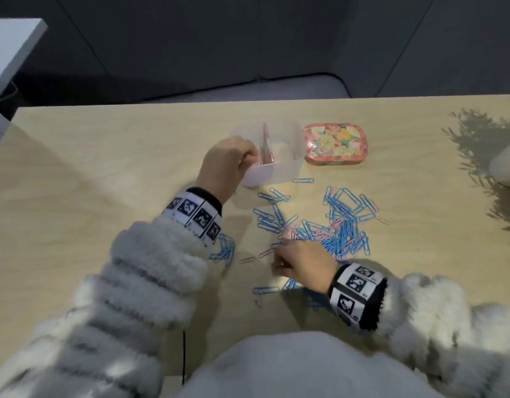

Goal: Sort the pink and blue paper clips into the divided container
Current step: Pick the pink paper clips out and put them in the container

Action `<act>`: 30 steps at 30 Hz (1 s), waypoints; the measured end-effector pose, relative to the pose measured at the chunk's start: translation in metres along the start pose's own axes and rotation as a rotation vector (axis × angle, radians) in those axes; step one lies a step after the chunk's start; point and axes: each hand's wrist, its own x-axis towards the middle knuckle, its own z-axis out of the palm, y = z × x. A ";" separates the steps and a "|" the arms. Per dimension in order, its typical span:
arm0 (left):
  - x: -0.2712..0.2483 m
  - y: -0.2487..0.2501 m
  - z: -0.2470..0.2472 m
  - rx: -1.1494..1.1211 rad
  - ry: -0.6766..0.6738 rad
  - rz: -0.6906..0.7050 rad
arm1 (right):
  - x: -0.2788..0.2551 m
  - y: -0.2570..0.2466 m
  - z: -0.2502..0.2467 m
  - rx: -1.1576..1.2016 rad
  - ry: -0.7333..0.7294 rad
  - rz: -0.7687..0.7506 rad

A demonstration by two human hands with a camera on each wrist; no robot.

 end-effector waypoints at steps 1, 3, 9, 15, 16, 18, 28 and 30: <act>0.010 0.000 0.001 -0.016 0.017 -0.022 | 0.000 -0.001 0.004 0.001 0.013 -0.011; 0.025 -0.004 0.008 0.020 -0.038 -0.072 | 0.000 -0.002 0.009 0.037 0.020 -0.014; 0.005 -0.008 0.025 0.161 0.032 0.072 | 0.003 -0.007 0.019 0.028 0.040 -0.011; -0.098 -0.004 0.038 0.311 -0.200 0.078 | 0.007 -0.002 0.014 0.213 -0.025 -0.011; -0.114 -0.004 0.041 0.323 -0.254 0.059 | 0.008 -0.003 0.013 0.180 -0.027 -0.030; -0.138 -0.007 0.046 0.349 -0.326 0.031 | 0.011 -0.007 0.012 0.147 0.052 -0.060; -0.148 -0.002 0.058 0.305 -0.441 0.038 | 0.021 -0.007 0.008 0.091 0.036 -0.005; -0.145 -0.002 0.056 0.201 -0.511 -0.001 | 0.023 -0.006 0.007 0.111 0.007 -0.008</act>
